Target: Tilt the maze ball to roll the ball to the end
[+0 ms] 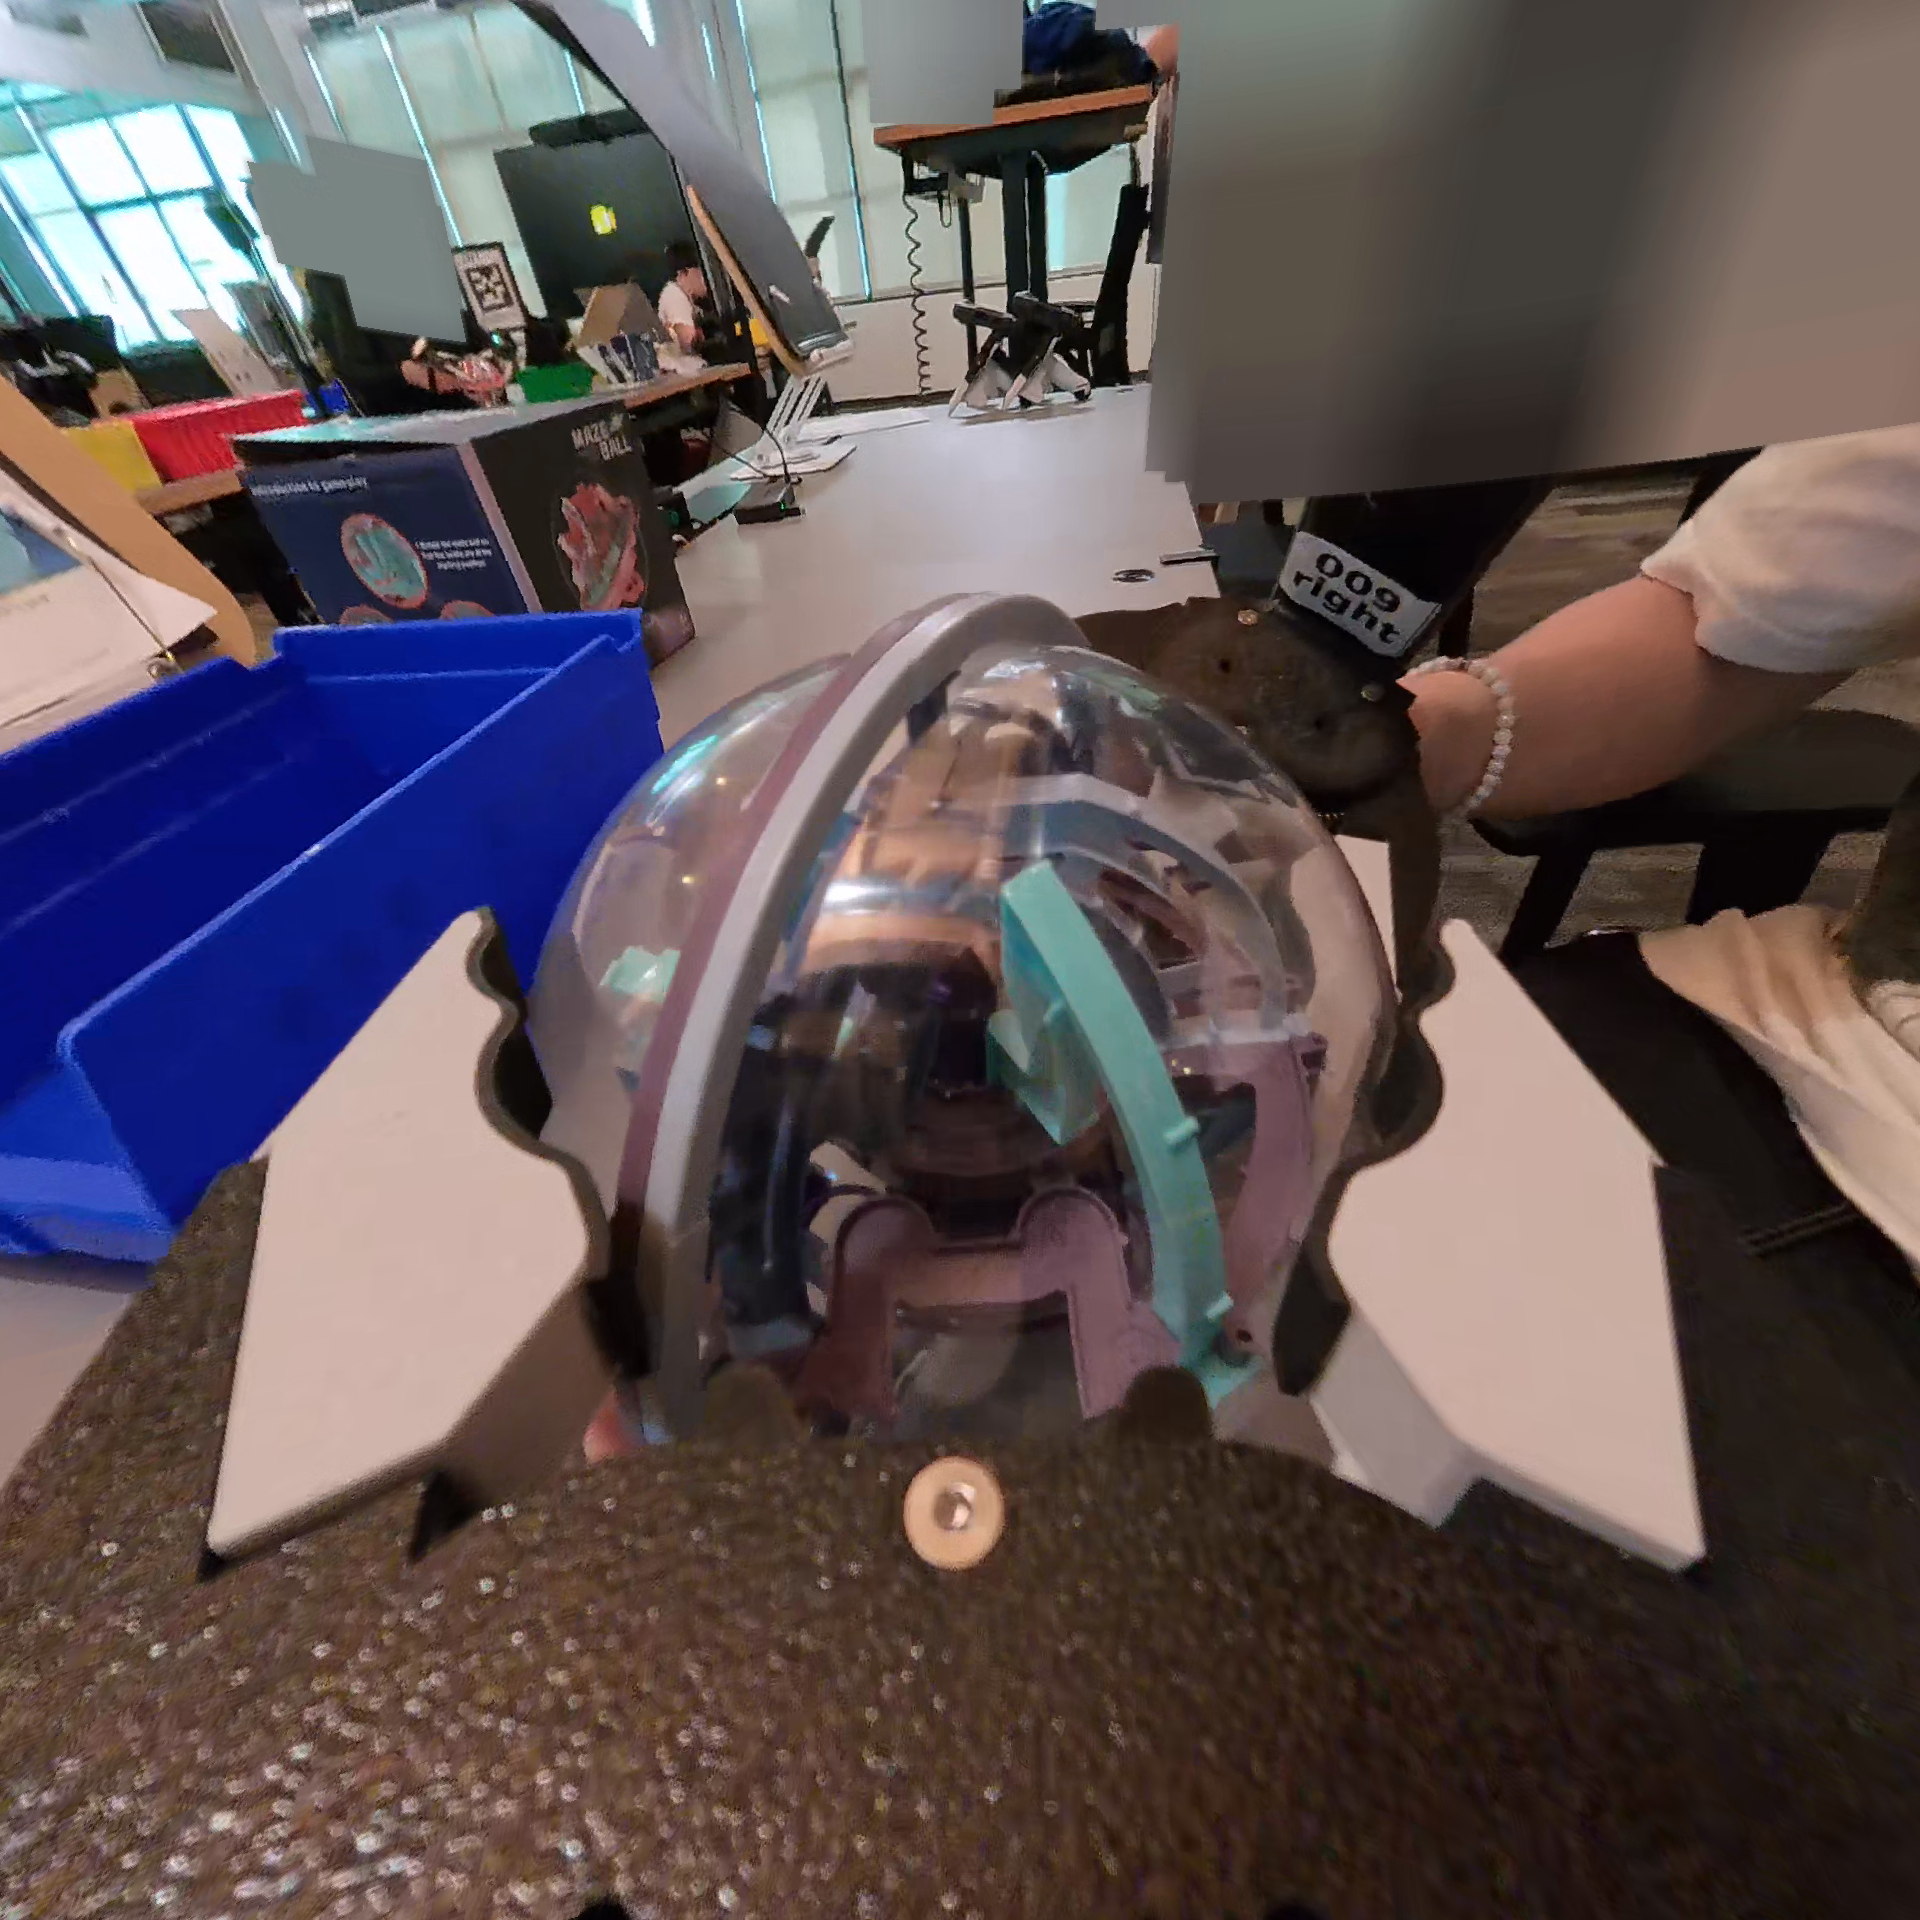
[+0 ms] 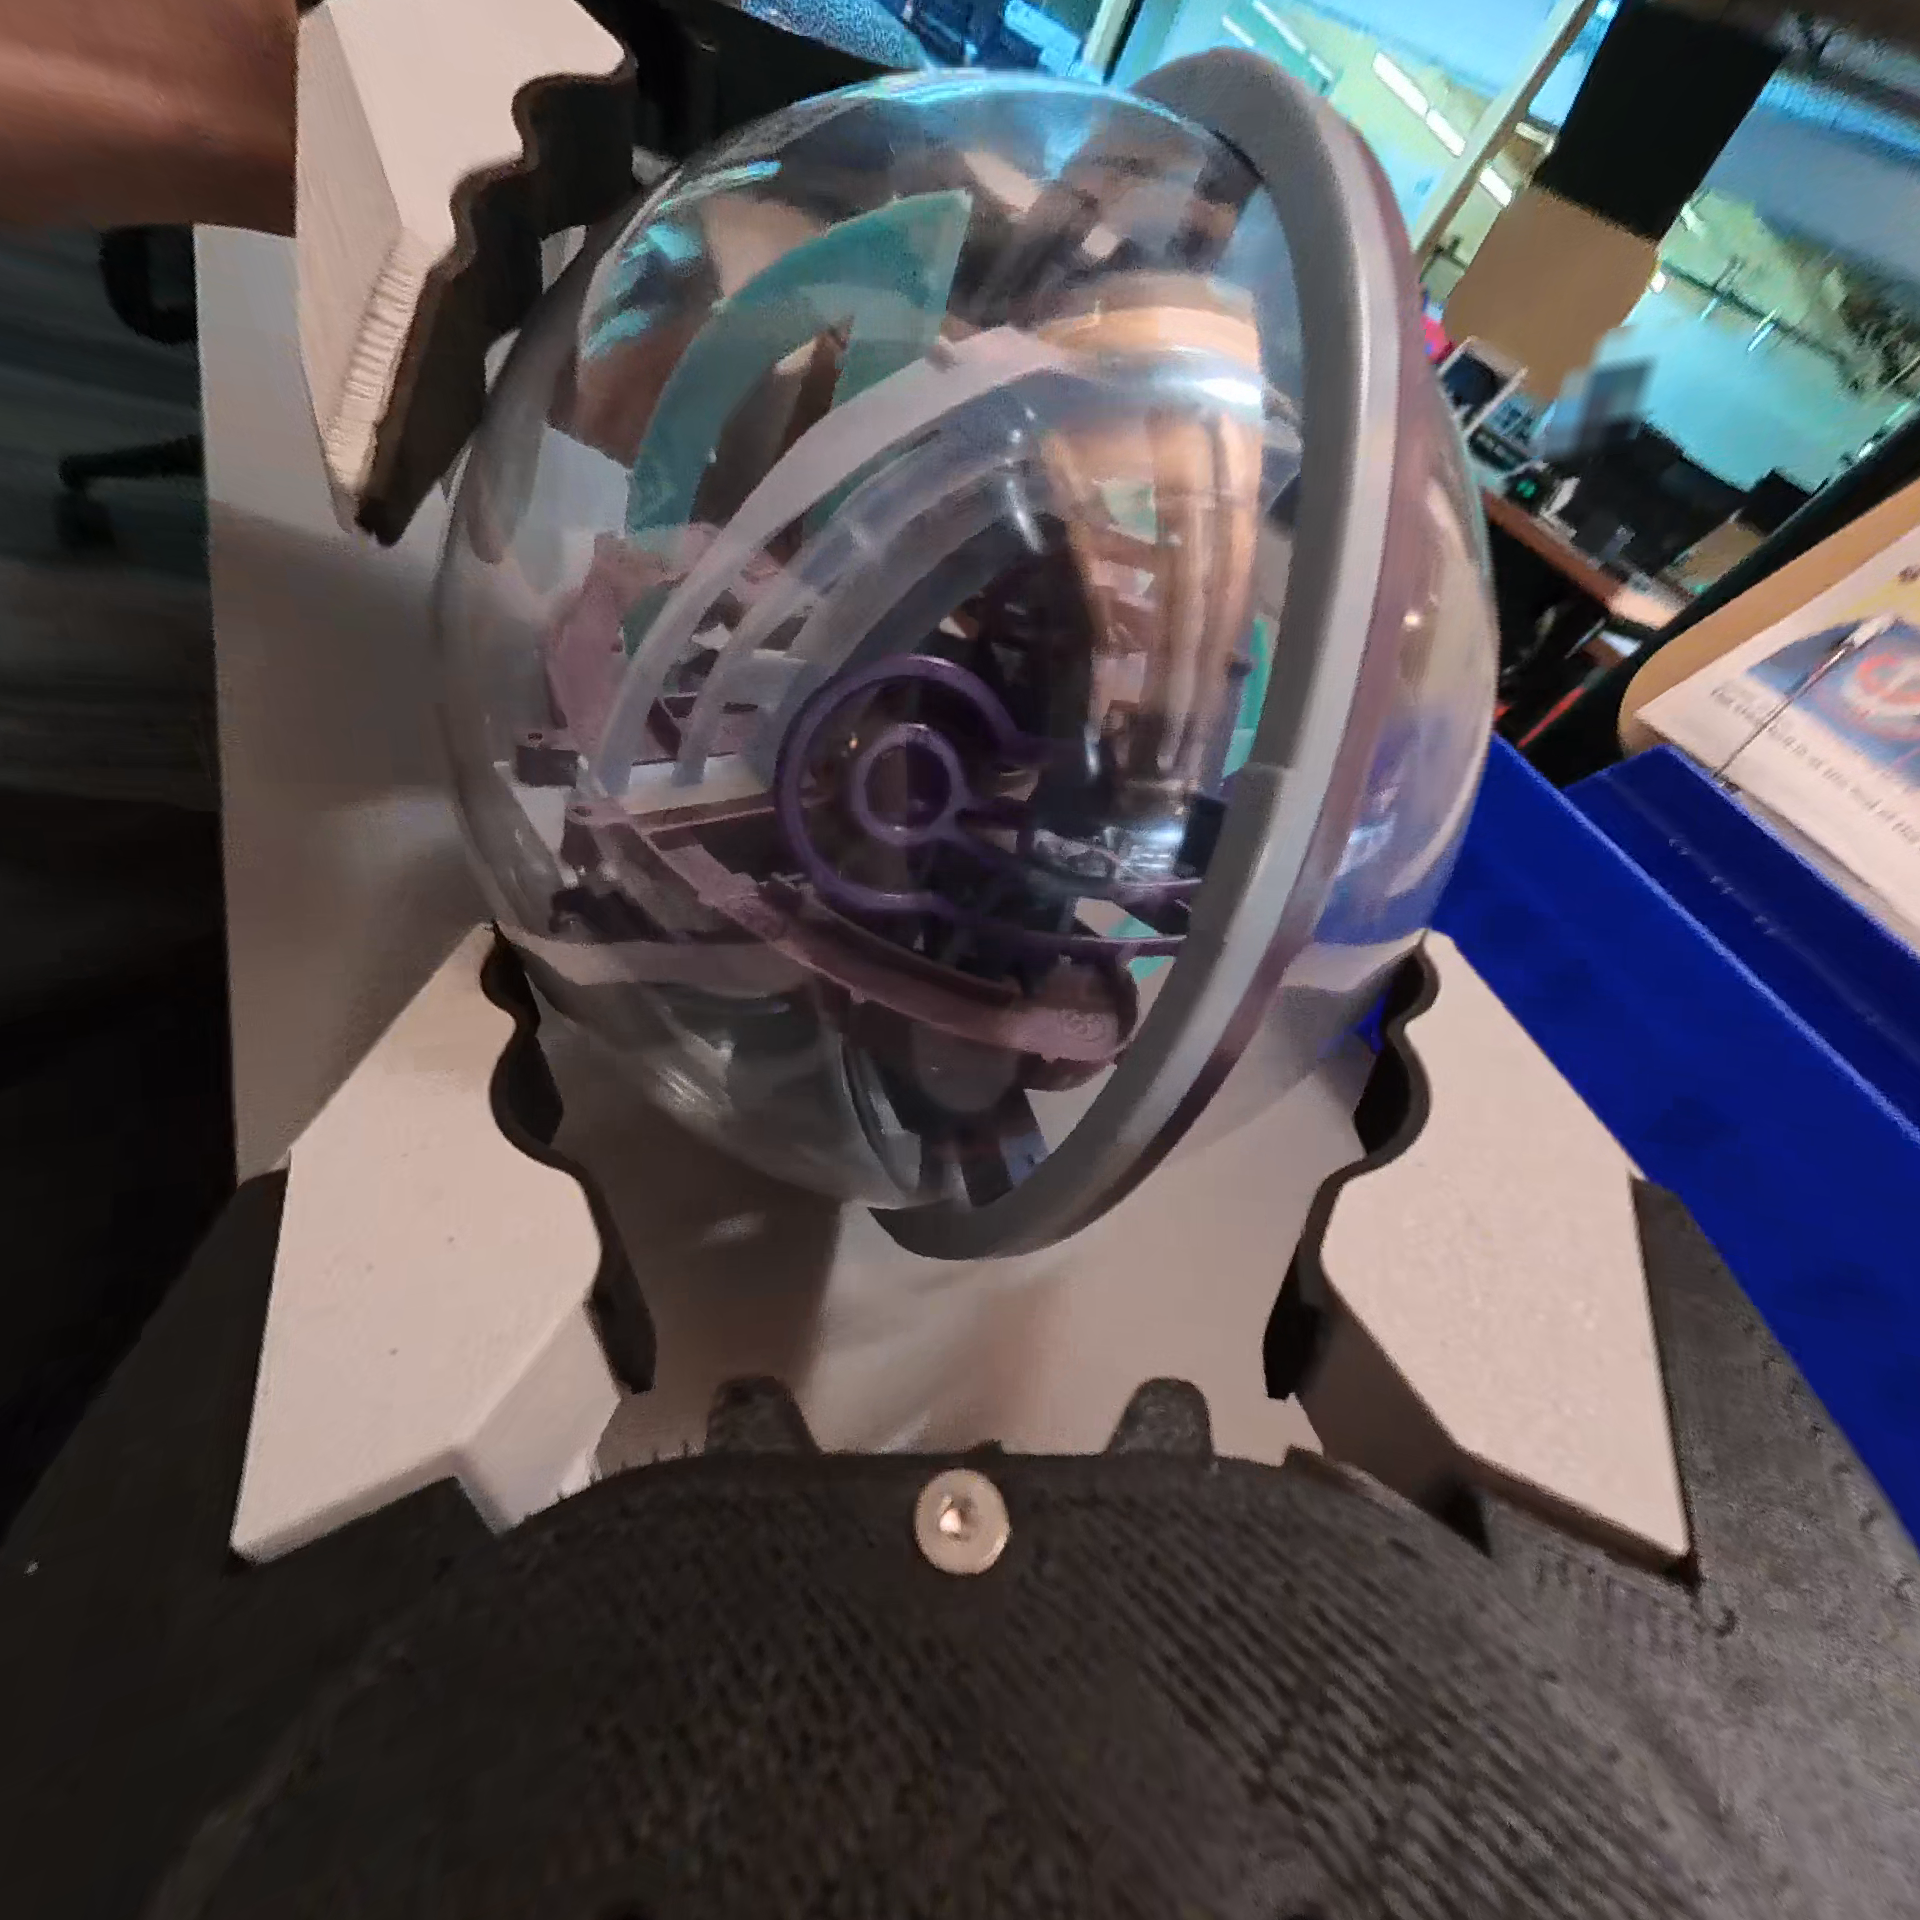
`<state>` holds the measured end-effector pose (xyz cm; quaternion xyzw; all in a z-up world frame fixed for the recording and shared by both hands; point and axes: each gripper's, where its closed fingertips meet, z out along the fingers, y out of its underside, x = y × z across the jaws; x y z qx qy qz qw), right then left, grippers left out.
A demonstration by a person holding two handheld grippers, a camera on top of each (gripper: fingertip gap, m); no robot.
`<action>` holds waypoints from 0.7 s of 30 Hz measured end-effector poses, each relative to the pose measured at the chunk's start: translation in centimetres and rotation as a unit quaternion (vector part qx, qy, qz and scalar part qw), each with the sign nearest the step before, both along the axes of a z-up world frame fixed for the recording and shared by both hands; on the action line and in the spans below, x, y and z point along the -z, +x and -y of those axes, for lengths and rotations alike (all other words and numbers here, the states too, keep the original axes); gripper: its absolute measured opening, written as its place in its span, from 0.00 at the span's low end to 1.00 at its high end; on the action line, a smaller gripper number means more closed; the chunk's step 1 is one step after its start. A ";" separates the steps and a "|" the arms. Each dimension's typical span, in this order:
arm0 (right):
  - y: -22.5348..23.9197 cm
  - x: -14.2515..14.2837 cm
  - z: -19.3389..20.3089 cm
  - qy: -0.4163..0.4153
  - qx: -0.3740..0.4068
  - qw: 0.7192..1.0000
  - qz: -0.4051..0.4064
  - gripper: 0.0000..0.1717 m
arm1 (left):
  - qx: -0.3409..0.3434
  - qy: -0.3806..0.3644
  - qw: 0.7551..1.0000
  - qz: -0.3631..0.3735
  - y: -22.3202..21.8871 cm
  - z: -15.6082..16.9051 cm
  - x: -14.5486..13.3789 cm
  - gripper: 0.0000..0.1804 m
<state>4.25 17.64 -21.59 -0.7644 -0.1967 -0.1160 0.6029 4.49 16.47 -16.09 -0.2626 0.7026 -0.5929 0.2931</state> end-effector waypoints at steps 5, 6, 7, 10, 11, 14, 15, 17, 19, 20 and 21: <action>-0.4 -0.1 0.2 0.012 -0.001 0.999 0.030 0.90 | 0.001 0.014 1.000 0.020 -0.7 0.4 0.0 0.87; -0.4 0.0 0.2 0.013 -0.001 0.999 0.033 0.90 | 0.001 0.016 1.000 0.023 -0.8 0.4 0.0 0.87; -0.4 0.0 0.3 0.013 -0.001 0.999 0.036 0.90 | 0.000 0.018 1.000 0.024 -0.8 0.5 0.0 0.87; -0.3 0.1 0.3 0.009 0.004 0.999 0.041 0.90 | -0.002 0.032 0.999 0.025 -0.8 0.6 0.1 0.87; -0.3 0.2 0.2 0.007 0.006 0.999 0.043 0.90 | -0.002 0.038 0.999 0.024 -0.8 0.6 0.1 0.87; 0.0 0.5 0.1 -0.002 0.014 0.999 0.049 0.89 | -0.002 0.057 0.998 0.017 -0.6 0.5 0.2 0.87; 0.1 0.6 0.1 -0.004 0.015 0.999 0.052 0.89 | -0.002 0.061 0.998 0.013 -0.6 0.5 0.2 0.87; 0.3 0.8 0.1 -0.008 0.017 0.998 0.059 0.88 | -0.001 0.065 0.998 0.008 -0.5 0.5 0.3 0.87; 0.6 1.0 0.2 -0.012 0.019 0.997 0.071 0.86 | -0.001 0.070 0.998 0.003 -0.4 0.5 0.3 0.87; 0.8 1.1 0.2 -0.014 0.019 0.997 0.074 0.86 | -0.001 0.072 0.997 0.000 -0.4 0.5 0.3 0.87; 0.9 1.2 0.2 -0.016 0.018 0.997 0.073 0.86 | -0.001 0.074 0.997 -0.002 -0.3 0.6 0.2 0.87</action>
